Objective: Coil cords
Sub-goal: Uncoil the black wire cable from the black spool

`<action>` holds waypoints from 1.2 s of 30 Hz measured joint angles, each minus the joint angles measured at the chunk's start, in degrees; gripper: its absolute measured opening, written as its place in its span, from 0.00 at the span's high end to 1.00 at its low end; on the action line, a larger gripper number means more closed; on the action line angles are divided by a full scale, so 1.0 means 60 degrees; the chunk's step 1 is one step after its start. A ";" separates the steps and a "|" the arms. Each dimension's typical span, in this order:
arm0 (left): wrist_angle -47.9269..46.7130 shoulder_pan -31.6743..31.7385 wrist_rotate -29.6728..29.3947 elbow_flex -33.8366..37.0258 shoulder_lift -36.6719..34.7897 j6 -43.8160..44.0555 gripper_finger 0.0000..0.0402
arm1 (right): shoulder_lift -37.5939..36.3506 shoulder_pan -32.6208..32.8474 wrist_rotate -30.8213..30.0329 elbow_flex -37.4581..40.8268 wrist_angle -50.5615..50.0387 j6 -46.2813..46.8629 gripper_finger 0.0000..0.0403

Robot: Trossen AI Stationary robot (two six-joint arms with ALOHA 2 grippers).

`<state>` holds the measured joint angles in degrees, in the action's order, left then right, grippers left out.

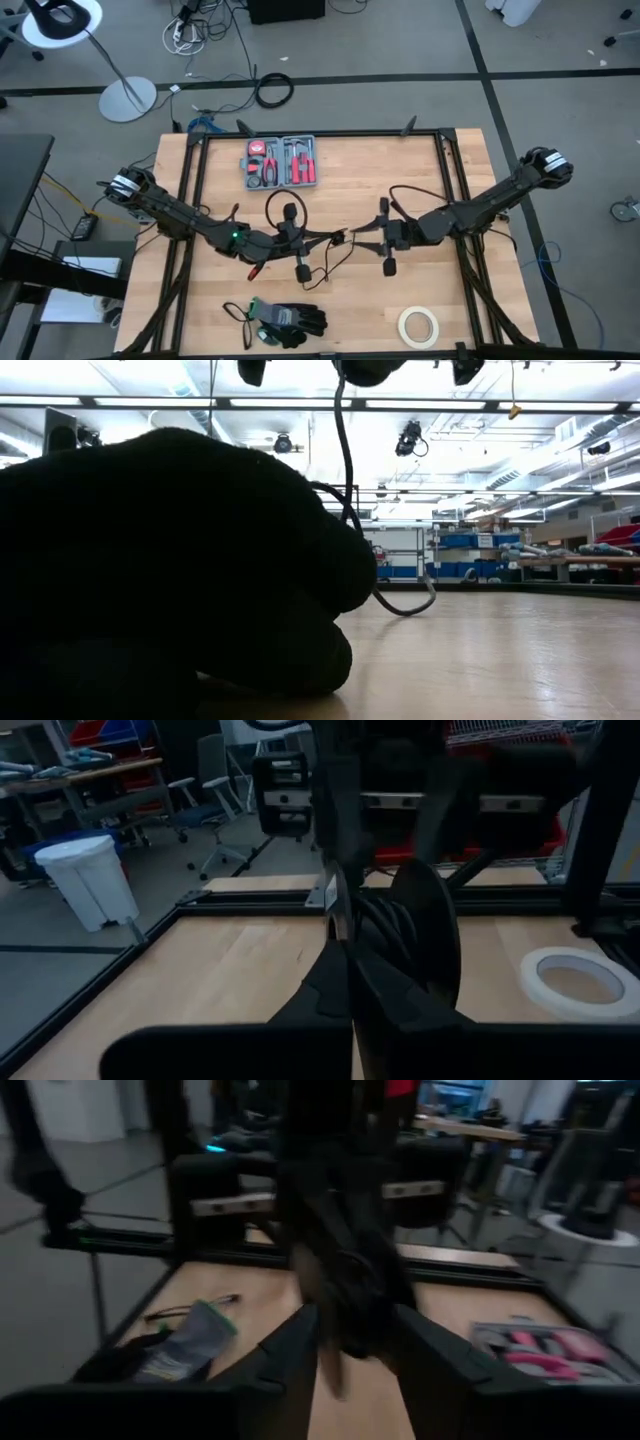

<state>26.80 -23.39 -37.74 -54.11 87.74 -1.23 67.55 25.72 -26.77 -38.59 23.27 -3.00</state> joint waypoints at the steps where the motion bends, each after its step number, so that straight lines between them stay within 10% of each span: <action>1: -0.0001 -0.0007 -0.0056 0.0000 0.0000 0.0000 1.00 | -0.0186 0.0076 -0.0193 0.0000 -0.0220 -0.0011 0.66; 13: -0.1645 -0.0105 -0.1010 -0.1125 0.0000 -0.0242 1.00 | -0.0167 0.0465 -0.0285 0.0000 -0.1161 0.1797 0.66; 36: 0.0101 -0.0121 -0.2019 -0.1432 -0.0011 -0.1777 1.00 | 0.2581 -0.0061 -0.0130 0.0000 0.2196 0.1817 0.68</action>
<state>27.41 -24.12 -49.85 -62.70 87.68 -11.90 83.04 25.36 -27.55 -38.59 36.44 7.90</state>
